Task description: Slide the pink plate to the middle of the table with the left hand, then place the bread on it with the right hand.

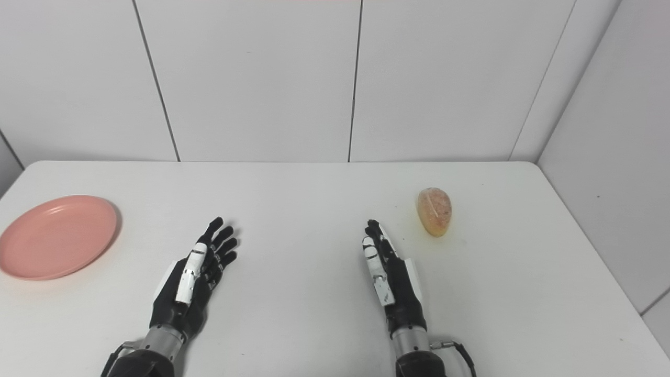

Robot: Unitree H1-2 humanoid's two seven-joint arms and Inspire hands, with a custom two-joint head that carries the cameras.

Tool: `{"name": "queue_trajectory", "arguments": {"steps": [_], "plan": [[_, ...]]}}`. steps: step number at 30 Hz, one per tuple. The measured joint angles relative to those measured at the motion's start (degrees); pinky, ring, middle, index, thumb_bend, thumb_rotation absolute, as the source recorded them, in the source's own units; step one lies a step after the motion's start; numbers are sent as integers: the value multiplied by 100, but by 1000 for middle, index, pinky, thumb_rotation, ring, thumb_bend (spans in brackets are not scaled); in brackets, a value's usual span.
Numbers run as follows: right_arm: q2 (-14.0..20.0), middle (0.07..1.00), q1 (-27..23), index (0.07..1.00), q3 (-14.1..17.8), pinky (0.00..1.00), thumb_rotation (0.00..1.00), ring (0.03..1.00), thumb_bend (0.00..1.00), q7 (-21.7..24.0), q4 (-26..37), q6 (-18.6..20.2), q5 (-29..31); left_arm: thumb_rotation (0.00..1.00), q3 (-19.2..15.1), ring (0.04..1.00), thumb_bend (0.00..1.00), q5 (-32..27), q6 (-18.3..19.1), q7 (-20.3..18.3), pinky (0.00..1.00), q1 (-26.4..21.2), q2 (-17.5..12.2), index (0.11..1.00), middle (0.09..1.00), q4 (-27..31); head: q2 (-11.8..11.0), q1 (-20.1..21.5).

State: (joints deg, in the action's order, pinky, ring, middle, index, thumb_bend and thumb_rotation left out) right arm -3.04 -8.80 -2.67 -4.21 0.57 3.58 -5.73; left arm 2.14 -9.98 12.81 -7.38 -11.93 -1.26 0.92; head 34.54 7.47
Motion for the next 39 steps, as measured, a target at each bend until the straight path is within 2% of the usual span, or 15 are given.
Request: {"name": "queue_trajectory", "arguments": {"steps": [28, 29, 32, 34, 35, 38, 39], "plan": [[9, 926, 1, 925, 5, 907, 965, 921, 305, 6, 0, -1, 31, 963, 0, 945, 344, -1, -15, -4, 947, 0, 4, 942, 952, -13, -53, -70], [15, 925, 2, 924, 6, 906, 964, 919, 298, 8, 0, -2, 39, 954, 1, 943, 342, 0, -14, 0, 946, 0, 10, 938, 950, -13, -148, -340], [63, 930, 8, 931, 24, 919, 983, 924, 278, 41, 0, -14, 97, 928, 10, 939, 344, 21, -17, 40, 943, 0, 57, 931, 945, -18, -176, -457], [134, 939, 35, 940, 37, 918, 997, 929, 259, 126, 0, -65, 149, 913, 45, 938, 350, 113, -90, 91, 945, 0, 138, 931, 945, -65, -342, -974], [188, 944, 48, 946, 46, 919, 999, 934, 253, 174, -2, -97, 197, 910, 79, 939, 351, 152, -151, 124, 950, -1, 182, 934, 946, -113, -499, -1324], [379, 958, 94, 962, 91, 933, 1000, 948, 235, 361, -37, -233, 367, 907, 242, 947, 357, 270, -356, 153, 958, -2, 325, 942, 953, -243, -519, -1371], [418, 962, 111, 966, 107, 938, 1000, 953, 230, 411, -48, -277, 413, 905, 293, 949, 358, 308, -472, 155, 960, -7, 378, 944, 956, -330, -727, -1728]]}}
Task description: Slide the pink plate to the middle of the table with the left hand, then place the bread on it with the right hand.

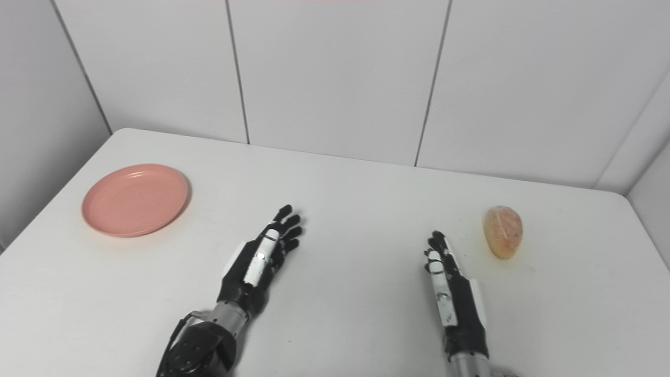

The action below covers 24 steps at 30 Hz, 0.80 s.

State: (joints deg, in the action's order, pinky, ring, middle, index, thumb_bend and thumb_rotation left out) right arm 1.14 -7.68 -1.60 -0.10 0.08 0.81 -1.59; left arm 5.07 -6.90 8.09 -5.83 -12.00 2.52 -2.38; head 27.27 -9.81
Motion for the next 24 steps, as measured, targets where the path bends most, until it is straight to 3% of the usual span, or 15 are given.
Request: {"name": "queue_trajectory", "arguments": {"steps": [6, 12, 24], "plan": [[173, 969, 38, 976, 103, 962, 1000, 963, 207, 221, -204, -366, 253, 990, 204, 943, 338, 366, -467, 93, 948, -66, 234, 945, 948, -398, -388, -652], [176, 989, -3, 995, 229, 1000, 1000, 987, 163, 342, -318, -409, 569, 974, 238, 934, 354, 574, -762, 170, 931, -191, 292, 941, 943, -740, -608, -926], [213, 991, 5, 998, 252, 1000, 1000, 992, 119, 347, -296, -406, 601, 992, 240, 944, 349, 599, -821, 242, 942, -270, 414, 949, 953, -879, -670, -962]]}}
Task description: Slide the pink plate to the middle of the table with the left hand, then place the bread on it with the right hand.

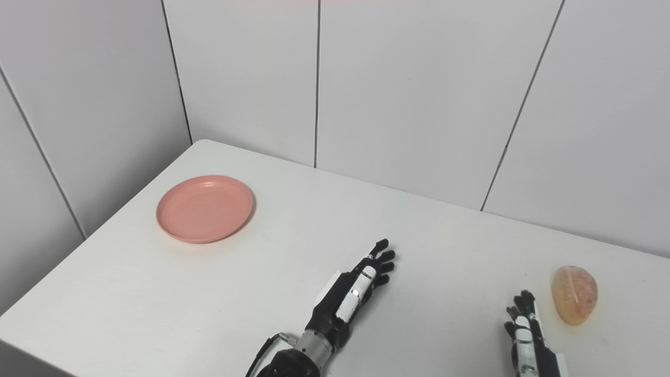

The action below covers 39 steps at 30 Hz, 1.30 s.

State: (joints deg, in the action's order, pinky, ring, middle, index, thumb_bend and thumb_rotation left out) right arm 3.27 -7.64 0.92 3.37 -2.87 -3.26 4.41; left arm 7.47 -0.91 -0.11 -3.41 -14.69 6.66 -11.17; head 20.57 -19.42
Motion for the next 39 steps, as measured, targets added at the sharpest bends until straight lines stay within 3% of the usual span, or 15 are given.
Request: {"name": "queue_trajectory", "arguments": {"steps": [16, 26, 39], "plan": [[-15, 998, 64, 1000, -11, 1000, 1000, 998, 88, -23, 106, 18, -61, 978, -63, 939, 358, -16, 257, -11, 942, 54, -46, 948, 951, 299, -167, -97], [-56, 1000, 71, 1000, 0, 1000, 1000, 1000, 73, -33, 127, 35, -43, 986, -221, 928, 374, -14, 879, -2, 929, 42, -226, 932, 940, 919, -333, -193], [-77, 1000, 62, 1000, 10, 1000, 1000, 1000, 64, -44, 105, 33, -21, 964, -660, 933, 387, -167, 1513, 43, 944, -576, -542, 939, 944, 1889, -448, -272]]}}
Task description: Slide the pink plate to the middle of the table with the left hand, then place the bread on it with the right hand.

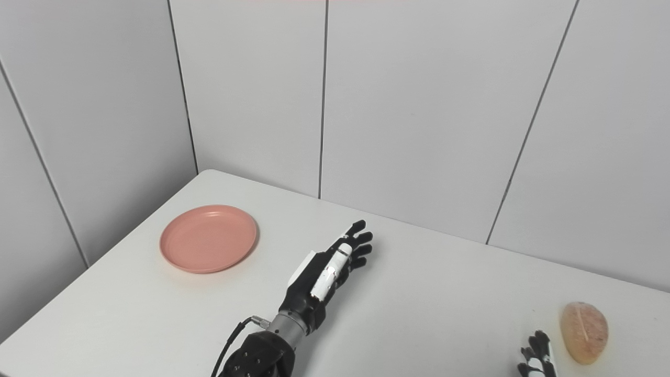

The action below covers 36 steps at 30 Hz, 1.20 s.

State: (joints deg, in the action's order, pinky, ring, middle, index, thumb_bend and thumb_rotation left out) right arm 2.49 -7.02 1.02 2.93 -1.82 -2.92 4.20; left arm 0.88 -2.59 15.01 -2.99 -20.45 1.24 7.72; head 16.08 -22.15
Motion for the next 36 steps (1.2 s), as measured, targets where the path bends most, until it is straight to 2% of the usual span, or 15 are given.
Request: {"name": "queue_trajectory", "arguments": {"steps": [4, 8, 12, 18, 21, 27, 36], "plan": [[1, 1000, -1, 1000, -1, 1000, 1000, 1000, 59, 0, 0, 1, 7, 937, -172, 937, 393, -93, 125, -6, 953, -121, -170, 942, 949, 199, 0, 0], [1, 1000, 1, 1000, -3, 1000, 1000, 1000, 66, -4, 5, 10, -30, 953, -354, 931, 390, -126, 306, 24, 937, -291, -333, 932, 941, 318, -26, -44], [1, 1000, 1, 1000, -3, 1000, 1000, 1000, 55, 0, 1, 12, -5, 946, -582, 918, 392, -185, 331, 59, 913, -439, -480, 909, 925, 330, -35, -70], [6, 1000, 2, 1000, -5, 1000, 1000, 1000, 65, 1, 8, 20, 7, 987, -976, 927, 354, -301, 331, 157, 919, -740, -838, 906, 929, 126, -35, -114], [12, 1000, 5, 1000, -5, 1000, 1000, 1000, 66, 0, 10, 40, 2, 978, -1154, 915, 331, -305, 331, 221, 909, -869, -1004, 901, 919, 90, -26, -140], [13, 1000, 10, 1000, -4, 1000, 1000, 1000, 63, -1, 25, 104, 6, 982, -1404, 911, 345, -374, 446, 305, 891, -1066, -1323, 897, 918, -43, 70, -211], [63, 999, 12, 1000, -5, 1000, 1000, 997, 85, 31, 17, 115, 26, 998, -1836, 899, 350, -504, 499, 330, 883, -1248, -1861, 885, 906, -451, 79, -369]]}}
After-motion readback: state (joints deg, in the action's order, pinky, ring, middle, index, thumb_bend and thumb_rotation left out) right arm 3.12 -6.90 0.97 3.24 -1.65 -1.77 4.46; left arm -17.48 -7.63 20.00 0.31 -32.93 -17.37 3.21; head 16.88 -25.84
